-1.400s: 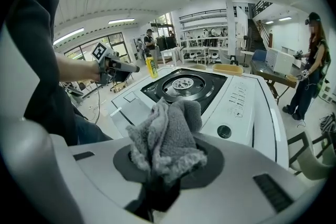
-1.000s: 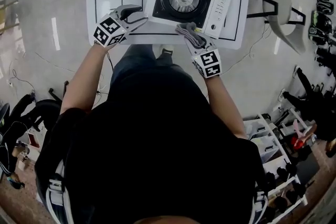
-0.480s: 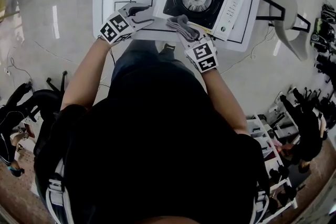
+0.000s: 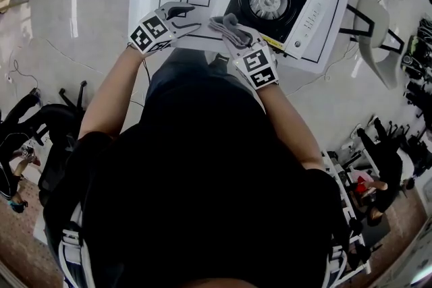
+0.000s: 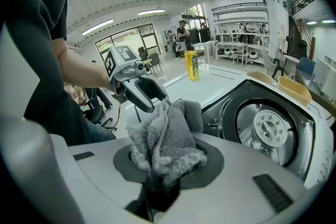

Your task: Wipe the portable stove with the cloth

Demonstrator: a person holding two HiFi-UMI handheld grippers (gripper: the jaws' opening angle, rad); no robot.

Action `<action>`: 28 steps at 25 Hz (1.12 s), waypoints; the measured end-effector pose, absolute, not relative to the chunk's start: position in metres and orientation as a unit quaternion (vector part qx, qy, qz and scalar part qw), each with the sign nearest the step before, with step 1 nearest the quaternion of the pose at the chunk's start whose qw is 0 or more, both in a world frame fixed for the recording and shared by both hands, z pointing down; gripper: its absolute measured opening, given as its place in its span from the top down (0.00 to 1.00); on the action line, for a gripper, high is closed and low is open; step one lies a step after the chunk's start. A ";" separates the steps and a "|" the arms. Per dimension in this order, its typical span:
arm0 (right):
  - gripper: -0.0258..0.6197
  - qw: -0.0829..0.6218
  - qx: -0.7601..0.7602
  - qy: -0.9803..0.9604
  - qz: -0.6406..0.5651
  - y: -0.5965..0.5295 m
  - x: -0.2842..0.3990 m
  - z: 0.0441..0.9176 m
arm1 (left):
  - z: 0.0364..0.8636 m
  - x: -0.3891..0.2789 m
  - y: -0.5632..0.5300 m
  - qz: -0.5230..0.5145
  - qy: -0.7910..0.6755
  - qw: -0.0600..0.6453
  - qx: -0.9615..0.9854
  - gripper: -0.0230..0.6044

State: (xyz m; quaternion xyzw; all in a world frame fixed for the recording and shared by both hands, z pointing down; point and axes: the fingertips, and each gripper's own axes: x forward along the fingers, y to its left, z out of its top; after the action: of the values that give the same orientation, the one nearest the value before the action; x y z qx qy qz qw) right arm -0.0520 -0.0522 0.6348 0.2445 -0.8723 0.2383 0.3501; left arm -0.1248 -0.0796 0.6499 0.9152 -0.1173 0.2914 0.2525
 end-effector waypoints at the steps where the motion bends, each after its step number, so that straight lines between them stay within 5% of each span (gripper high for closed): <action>1: 0.78 0.351 0.238 -0.874 0.235 -0.054 -0.057 0.635 | 0.650 -0.126 -0.080 0.291 -0.118 0.254 0.915 0.60; 28: 0.78 0.388 0.229 -0.869 0.205 -0.182 -0.077 0.634 | 0.660 -0.145 -0.090 0.285 -0.113 0.276 0.911 0.59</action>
State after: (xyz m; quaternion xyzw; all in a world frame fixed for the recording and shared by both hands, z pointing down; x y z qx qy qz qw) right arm -0.0774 -0.1824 0.6341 0.2287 -0.8691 0.2052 0.3875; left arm -0.1448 -0.0897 0.6603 0.9110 -0.1128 0.2854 0.2757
